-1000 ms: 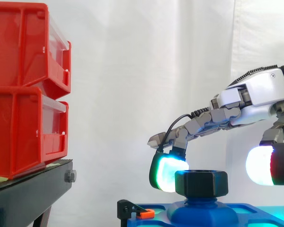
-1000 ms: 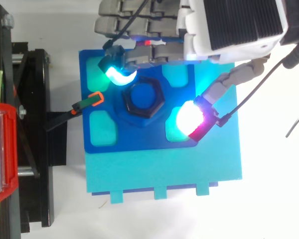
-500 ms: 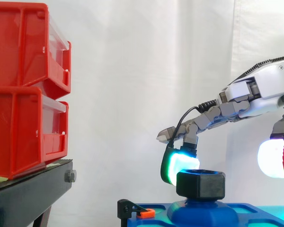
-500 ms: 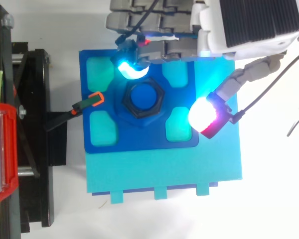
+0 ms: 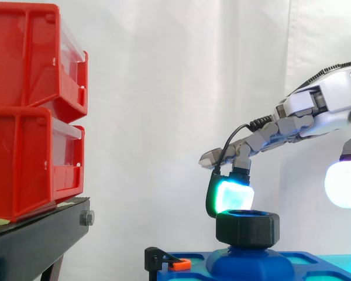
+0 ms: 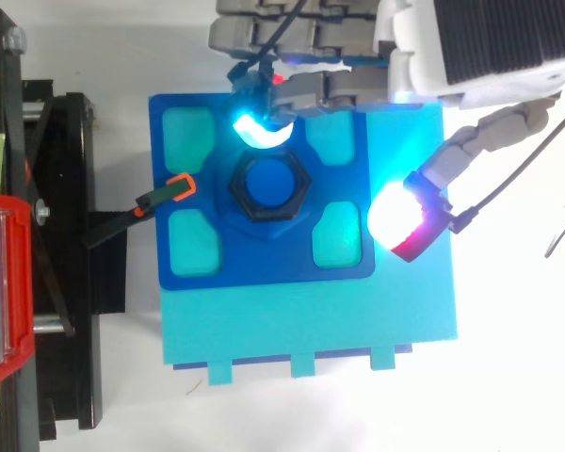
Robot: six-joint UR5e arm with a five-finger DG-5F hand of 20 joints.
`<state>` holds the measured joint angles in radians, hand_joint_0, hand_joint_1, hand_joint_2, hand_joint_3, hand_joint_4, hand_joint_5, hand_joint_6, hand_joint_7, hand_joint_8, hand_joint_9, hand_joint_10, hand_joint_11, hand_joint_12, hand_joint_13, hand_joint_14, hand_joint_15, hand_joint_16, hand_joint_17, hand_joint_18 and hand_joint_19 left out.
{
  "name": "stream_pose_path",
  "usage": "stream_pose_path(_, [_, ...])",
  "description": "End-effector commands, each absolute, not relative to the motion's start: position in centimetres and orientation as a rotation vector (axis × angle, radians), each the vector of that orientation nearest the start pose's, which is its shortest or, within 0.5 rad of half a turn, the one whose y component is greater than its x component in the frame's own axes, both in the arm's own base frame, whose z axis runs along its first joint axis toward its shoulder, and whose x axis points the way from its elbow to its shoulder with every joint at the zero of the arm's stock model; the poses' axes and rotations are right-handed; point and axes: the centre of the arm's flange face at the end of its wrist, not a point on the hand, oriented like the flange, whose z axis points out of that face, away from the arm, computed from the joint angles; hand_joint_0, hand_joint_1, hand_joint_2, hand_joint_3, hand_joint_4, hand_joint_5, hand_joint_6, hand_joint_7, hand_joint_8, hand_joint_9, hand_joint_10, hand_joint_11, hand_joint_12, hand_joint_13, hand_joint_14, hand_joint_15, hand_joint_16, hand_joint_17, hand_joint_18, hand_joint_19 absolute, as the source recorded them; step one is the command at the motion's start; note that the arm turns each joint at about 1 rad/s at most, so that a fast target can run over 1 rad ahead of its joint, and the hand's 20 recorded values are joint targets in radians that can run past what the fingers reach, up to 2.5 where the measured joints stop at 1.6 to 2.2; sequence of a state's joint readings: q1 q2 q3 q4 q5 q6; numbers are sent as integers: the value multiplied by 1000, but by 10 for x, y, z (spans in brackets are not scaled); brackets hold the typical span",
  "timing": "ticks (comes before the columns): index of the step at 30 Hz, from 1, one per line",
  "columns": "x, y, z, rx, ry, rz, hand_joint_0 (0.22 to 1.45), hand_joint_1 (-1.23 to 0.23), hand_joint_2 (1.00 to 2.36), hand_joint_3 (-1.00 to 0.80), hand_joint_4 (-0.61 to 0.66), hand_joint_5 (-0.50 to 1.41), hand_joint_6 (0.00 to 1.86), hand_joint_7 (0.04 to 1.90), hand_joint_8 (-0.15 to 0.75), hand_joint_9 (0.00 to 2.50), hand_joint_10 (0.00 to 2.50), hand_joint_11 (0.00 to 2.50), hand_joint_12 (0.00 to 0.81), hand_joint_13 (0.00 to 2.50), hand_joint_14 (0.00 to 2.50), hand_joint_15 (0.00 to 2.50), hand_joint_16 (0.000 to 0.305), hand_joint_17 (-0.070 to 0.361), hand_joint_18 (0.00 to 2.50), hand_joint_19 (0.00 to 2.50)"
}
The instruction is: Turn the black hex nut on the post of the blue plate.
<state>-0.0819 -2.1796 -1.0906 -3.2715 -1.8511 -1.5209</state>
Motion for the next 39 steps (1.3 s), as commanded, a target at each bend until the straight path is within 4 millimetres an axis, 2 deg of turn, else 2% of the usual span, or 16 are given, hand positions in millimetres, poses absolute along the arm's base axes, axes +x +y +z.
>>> stream_pose_path(1, [683, -163, 345, -85, 1838, 225, 355, -470, 1000, -500, 180, -281, 502, 759, 216, 0, 0, 0, 384, 0, 0, 0, 60, 134, 0, 39])
stream_pose_path(17, [674, -159, 353, -106, 1877, 218, 362, -470, 1000, -500, 175, -281, 502, 758, 212, 0, 0, 0, 382, 0, 0, 0, 59, 133, 0, 39])
stream_pose_path(26, [663, -155, 374, -94, 1890, 173, 365, -474, 1000, -500, 173, -281, 502, 758, 210, 0, 0, 0, 381, 0, 0, 0, 58, 132, 0, 40])
stream_pose_path(35, [662, -148, 376, -97, 1904, 175, 372, -486, 1000, -500, 171, -281, 502, 757, 208, 0, 0, 0, 377, 0, 0, 0, 58, 130, 0, 33])
stream_pose_path(39, [662, -145, 375, -100, 1907, 173, 380, -550, 1000, -500, 166, -281, 502, 753, 201, 0, 0, 0, 371, 0, 0, 0, 57, 128, 0, 37])
